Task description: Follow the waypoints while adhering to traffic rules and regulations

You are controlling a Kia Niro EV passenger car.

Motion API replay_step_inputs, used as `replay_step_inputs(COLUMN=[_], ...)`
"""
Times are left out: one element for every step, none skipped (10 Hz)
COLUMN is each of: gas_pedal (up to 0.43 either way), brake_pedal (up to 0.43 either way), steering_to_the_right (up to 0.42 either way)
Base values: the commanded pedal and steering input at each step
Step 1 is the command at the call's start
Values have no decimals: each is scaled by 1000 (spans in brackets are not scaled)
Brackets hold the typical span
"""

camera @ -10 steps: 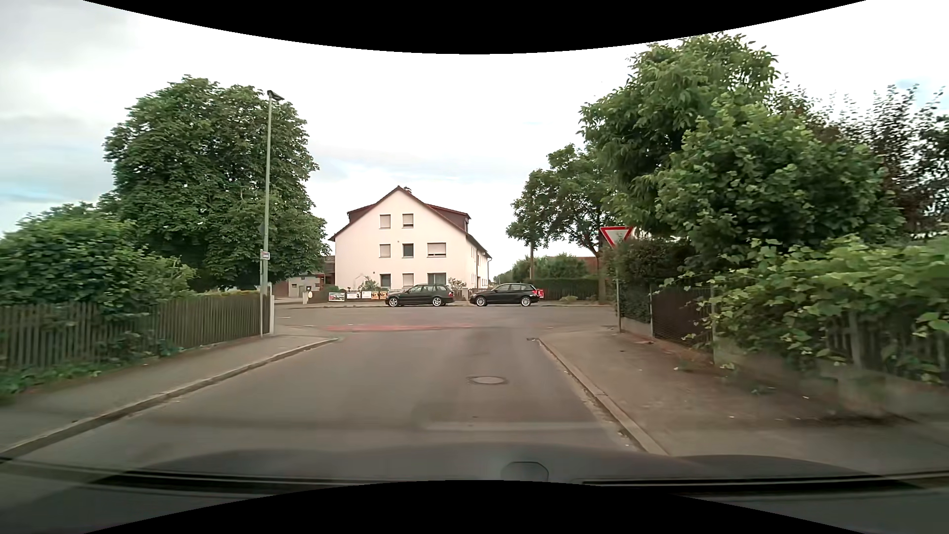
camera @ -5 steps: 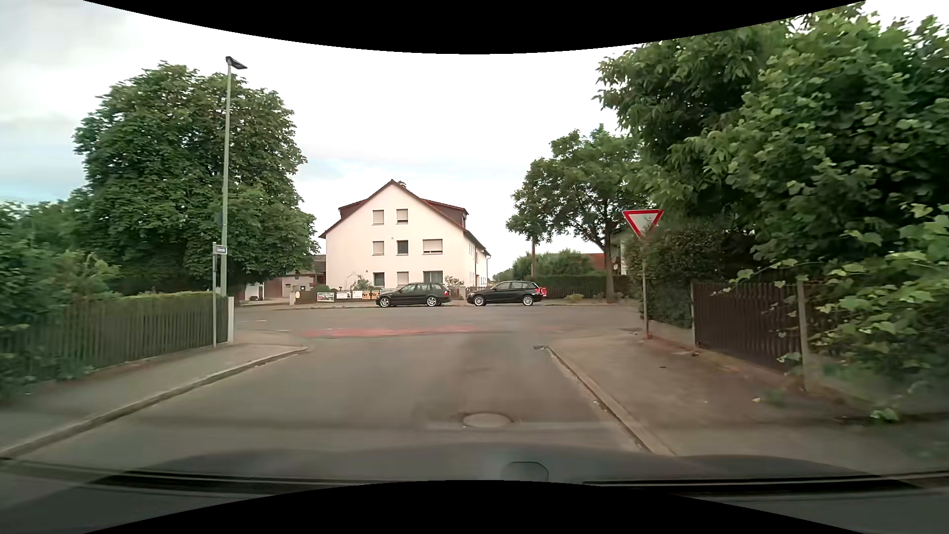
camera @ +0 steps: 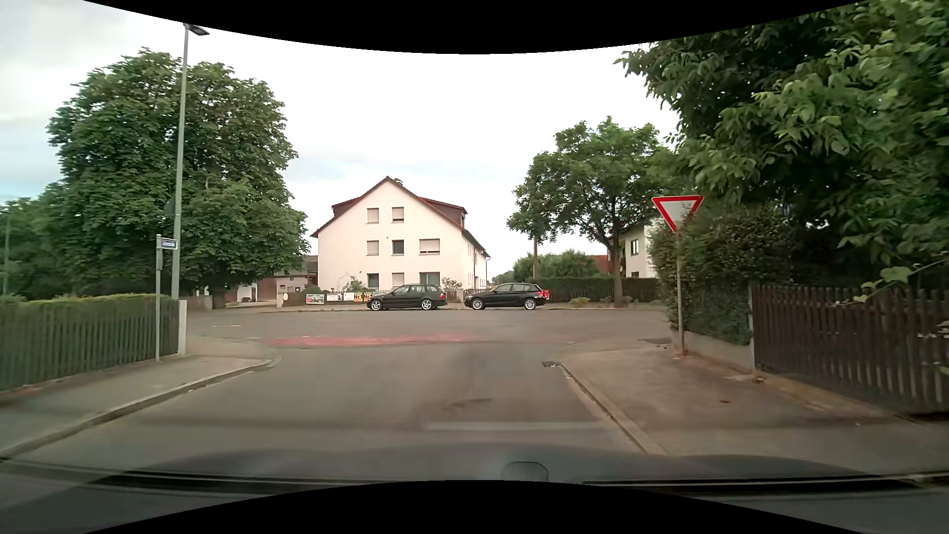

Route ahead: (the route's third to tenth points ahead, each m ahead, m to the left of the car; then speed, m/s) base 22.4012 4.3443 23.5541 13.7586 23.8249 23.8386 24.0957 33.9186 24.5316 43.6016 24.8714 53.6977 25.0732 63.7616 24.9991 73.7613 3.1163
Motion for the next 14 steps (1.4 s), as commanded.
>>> replay_step_inputs(gas_pedal=[0,0,0,0,0,0,0,0,0,0,0,0,0,0], brake_pedal=[165,159,159,152,146,134,122,110,79,85,79,79,67,55], steering_to_the_right=[3,3,3,3,3,3,2,3,2,2,2,2,2,2])
